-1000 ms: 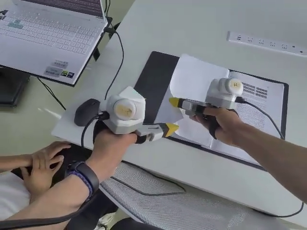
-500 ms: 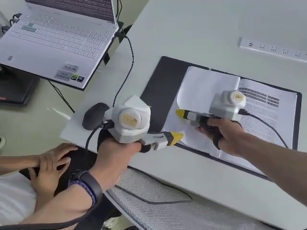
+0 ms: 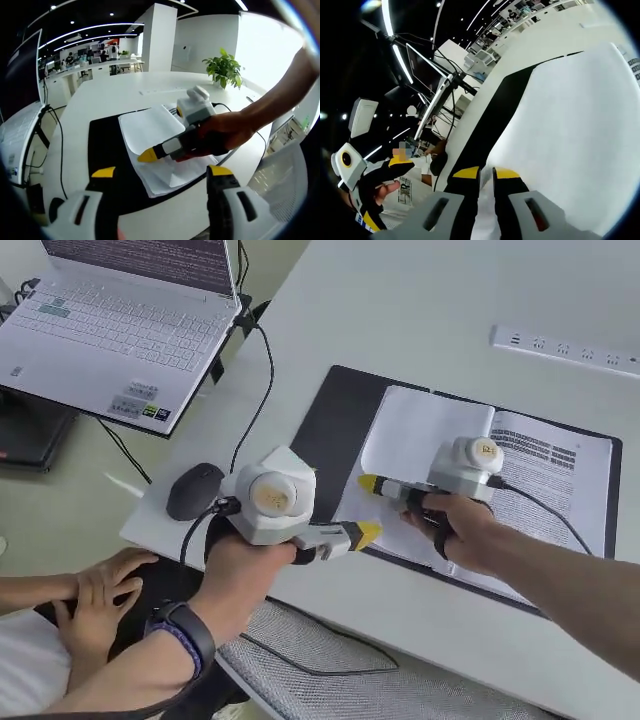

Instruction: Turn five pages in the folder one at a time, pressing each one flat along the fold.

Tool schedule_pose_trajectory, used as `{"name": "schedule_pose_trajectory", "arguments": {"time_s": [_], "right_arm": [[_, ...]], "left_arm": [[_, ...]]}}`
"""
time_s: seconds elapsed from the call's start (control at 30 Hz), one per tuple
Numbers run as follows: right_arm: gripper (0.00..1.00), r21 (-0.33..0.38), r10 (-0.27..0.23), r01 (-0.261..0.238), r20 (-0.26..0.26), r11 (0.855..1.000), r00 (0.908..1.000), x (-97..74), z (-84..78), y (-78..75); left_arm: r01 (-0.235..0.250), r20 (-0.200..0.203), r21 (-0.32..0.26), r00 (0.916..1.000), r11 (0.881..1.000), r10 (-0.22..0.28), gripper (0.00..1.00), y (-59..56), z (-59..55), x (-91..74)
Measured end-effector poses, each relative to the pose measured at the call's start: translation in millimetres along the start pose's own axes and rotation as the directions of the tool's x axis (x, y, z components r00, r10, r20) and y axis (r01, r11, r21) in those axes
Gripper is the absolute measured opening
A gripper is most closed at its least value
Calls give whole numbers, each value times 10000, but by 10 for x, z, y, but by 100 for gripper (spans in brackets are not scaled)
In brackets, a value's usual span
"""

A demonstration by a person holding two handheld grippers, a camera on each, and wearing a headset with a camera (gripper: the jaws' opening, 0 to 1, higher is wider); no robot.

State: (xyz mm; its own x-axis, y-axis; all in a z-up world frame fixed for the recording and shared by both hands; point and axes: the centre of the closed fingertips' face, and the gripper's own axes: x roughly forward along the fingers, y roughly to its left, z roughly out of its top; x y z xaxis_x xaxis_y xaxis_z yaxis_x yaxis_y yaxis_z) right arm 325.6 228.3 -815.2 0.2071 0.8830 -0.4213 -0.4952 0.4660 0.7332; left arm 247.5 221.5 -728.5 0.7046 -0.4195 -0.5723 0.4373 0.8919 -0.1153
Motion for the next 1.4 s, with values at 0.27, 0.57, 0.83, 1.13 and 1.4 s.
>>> {"name": "schedule_pose_trajectory", "arguments": {"time_s": [0.27,0.57,0.83,1.13,1.4], "right_arm": [[19,-601,261,-244,263,9979,9993,-197,130,98],[23,-1601,425,-333,542,9865,9976,-558,282,284],[24,-2468,254,-7,969,9691,9950,-948,483,411],[24,-3079,81,317,1273,9509,9918,-1269,617,328],[24,-3489,-15,492,1358,9359,9907,-1518,641,353]], "left_arm": [[115,-86,68,9999,9999,-115,68,-41,-24,14],[297,-153,312,9995,9991,-293,58,-100,31,73],[466,-369,392,9983,9981,-452,43,-171,12,160],[739,-753,475,9947,9961,-702,30,-223,-78,338],[782,-1346,434,9883,9960,-718,22,-186,-299,470]]}}
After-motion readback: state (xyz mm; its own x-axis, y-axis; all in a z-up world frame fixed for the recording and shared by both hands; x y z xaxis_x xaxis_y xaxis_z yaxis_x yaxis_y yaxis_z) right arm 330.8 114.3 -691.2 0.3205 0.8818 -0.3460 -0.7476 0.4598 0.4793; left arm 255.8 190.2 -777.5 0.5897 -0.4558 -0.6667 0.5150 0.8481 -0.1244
